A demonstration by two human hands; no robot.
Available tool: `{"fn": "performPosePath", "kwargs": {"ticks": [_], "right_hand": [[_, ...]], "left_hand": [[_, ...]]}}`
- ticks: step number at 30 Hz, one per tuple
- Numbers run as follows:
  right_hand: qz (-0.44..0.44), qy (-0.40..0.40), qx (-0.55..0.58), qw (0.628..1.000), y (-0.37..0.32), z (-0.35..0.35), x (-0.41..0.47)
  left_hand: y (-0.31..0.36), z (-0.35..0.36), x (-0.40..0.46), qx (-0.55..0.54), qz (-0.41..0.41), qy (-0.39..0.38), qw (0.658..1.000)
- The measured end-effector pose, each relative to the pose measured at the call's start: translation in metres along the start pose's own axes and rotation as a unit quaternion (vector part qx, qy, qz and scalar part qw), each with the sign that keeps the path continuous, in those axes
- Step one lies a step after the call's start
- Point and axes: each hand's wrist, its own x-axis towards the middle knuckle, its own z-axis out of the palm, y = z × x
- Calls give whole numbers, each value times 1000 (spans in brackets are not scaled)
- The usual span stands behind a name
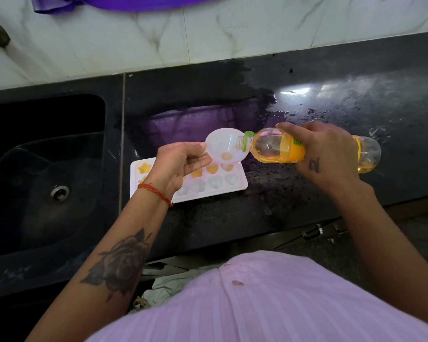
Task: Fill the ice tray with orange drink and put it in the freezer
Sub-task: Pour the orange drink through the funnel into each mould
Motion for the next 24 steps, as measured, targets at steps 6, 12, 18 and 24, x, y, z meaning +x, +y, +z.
{"fn": "performPosePath", "kwargs": {"ticks": [6,12,18,24], "right_hand": [[2,-3,3,1000,0,1,0],[6,-6,23,1000,1,0,1],[16,-20,90,996,-7,-4,2],[18,-23,154,988,-26,-14,8]], "left_hand": [[-1,0,3,7,-2,2,1000],[0,-1,3,3,-3,1,1000],[4,-7,-1,-21,4,-5,1000],[10,-24,-9,-49,6,11,999]]}}
